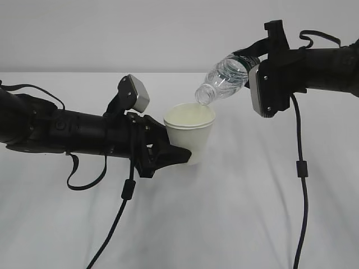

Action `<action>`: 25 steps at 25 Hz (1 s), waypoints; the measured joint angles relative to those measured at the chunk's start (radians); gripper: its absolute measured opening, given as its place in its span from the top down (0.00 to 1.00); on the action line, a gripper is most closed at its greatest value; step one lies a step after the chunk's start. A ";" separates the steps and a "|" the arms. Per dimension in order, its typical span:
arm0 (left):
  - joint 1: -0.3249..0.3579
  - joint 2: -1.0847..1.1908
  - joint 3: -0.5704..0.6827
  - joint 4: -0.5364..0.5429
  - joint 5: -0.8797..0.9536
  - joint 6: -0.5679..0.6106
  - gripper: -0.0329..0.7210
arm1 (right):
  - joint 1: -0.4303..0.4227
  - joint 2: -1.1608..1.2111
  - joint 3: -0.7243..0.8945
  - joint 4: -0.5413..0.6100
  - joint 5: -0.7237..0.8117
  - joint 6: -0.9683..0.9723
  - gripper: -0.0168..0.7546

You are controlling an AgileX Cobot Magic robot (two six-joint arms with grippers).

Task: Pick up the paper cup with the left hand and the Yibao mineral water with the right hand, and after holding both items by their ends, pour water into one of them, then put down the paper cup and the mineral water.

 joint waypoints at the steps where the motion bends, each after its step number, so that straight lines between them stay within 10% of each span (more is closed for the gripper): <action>1: 0.000 0.000 0.000 0.000 0.000 0.000 0.44 | 0.000 0.000 0.000 -0.002 0.000 0.000 0.39; 25: 0.000 0.000 0.000 -0.022 0.022 0.000 0.43 | 0.000 0.000 0.000 -0.014 0.000 -0.005 0.39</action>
